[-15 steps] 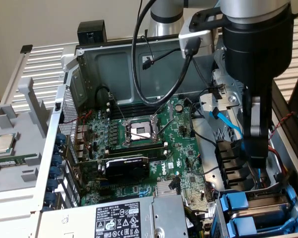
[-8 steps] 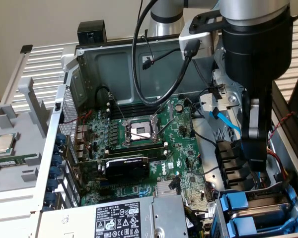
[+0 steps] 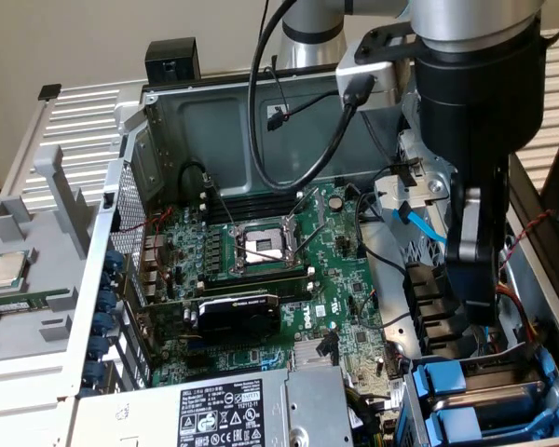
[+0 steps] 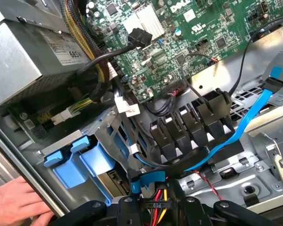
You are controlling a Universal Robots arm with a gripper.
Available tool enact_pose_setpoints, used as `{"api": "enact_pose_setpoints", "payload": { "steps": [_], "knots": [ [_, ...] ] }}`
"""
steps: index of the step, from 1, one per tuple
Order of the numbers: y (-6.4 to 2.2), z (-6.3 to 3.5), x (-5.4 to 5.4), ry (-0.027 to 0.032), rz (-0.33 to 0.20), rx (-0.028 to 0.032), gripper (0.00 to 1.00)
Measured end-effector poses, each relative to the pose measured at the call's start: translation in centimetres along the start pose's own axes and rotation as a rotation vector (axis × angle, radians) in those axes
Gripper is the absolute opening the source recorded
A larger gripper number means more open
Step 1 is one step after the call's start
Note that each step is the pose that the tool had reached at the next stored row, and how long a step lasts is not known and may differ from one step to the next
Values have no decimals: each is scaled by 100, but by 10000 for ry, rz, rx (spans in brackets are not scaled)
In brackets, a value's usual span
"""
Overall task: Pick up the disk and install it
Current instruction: 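Insert the first disk wire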
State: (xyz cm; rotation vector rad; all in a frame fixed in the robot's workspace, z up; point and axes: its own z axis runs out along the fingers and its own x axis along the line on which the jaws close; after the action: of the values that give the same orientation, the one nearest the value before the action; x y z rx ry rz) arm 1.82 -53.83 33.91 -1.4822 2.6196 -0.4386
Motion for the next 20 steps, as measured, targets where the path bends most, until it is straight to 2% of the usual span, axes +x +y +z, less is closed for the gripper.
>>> {"api": "enact_pose_setpoints", "payload": {
  "steps": [3, 13, 15, 20],
  "knots": [
    [3, 14, -19, 47, 140, -7, 35],
    [5, 51, -129, 112, 351, -19, 35],
    [4, 60, -134, 138, 433, -23, 35],
    [6, 71, -137, 245, 772, -42, 35]
  ]
}}
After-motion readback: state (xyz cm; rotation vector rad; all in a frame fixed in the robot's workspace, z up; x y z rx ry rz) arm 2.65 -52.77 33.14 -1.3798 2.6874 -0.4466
